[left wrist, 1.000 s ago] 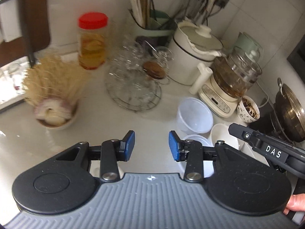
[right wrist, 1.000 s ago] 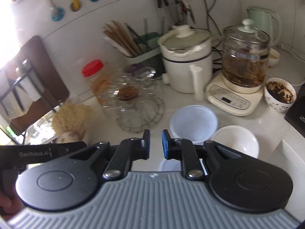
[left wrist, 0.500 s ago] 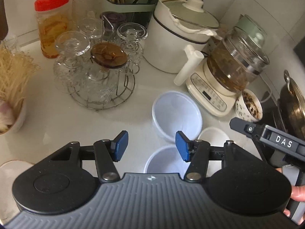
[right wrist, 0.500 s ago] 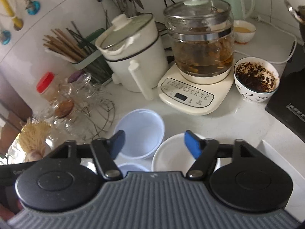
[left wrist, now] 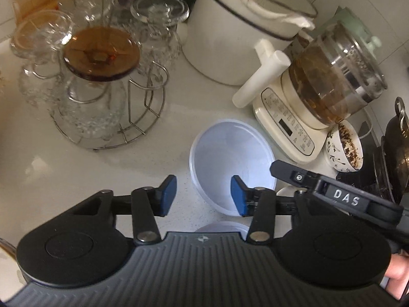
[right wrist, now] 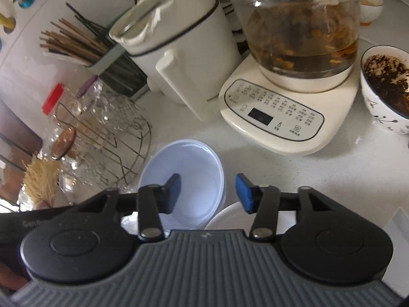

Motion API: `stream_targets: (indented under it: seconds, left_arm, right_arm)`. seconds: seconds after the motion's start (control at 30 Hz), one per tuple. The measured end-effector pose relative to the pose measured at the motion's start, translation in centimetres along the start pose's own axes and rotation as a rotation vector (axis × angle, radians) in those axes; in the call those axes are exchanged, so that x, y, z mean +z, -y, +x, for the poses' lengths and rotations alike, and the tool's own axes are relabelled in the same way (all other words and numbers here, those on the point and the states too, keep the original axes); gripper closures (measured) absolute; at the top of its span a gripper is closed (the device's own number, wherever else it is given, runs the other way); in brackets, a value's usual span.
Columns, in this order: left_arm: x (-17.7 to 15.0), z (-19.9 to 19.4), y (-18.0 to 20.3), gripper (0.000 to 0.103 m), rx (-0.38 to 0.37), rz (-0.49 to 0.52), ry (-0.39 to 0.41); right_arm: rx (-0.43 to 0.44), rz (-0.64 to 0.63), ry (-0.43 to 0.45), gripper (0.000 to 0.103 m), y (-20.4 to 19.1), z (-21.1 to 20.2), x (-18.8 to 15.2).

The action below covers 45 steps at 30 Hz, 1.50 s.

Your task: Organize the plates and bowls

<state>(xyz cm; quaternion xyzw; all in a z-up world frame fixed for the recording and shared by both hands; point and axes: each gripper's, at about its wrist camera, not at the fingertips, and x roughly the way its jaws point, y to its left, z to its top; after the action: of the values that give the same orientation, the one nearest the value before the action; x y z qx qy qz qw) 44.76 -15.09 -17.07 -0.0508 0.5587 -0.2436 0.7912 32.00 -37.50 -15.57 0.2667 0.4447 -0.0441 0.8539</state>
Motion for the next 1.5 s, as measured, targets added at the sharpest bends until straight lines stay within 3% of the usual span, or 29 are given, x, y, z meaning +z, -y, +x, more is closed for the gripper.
stream_targets:
  seconds: [0.2, 0.27, 0.4, 0.77, 1.5]
  left_arm:
    - [0.6, 2.2, -0.1, 0.066, 0.026, 0.014, -0.040]
    - [0.7, 2.6, -0.1, 0.074, 0.037, 0.021, -0.045]
    - [0.9, 3.1, -0.7, 0.091, 0.035, 0.012, -0.050]
    - [1.2, 1.6, -0.5, 0.092, 0.011, 0.026, -0.012]
    - [-0.9, -9.8, 1.4, 0.092, -0.085, 0.028, 0.126]
  right_arm:
    - [-0.018, -0.008, -0.020, 0.075, 0.1, 1.8, 0.1]
    - [-0.028, -0.006, -0.019, 0.076, 0.1, 2.1, 0.1]
    - [-0.036, -0.002, -0.034, 0.089, 0.2, 2.7, 0.1]
    - [-0.038, -0.018, -0.011, 0.093, -0.2, 1.9, 0.5]
    - [0.040, -0.008, 0.178, 0.093, -3.4, -8.5, -0.3]
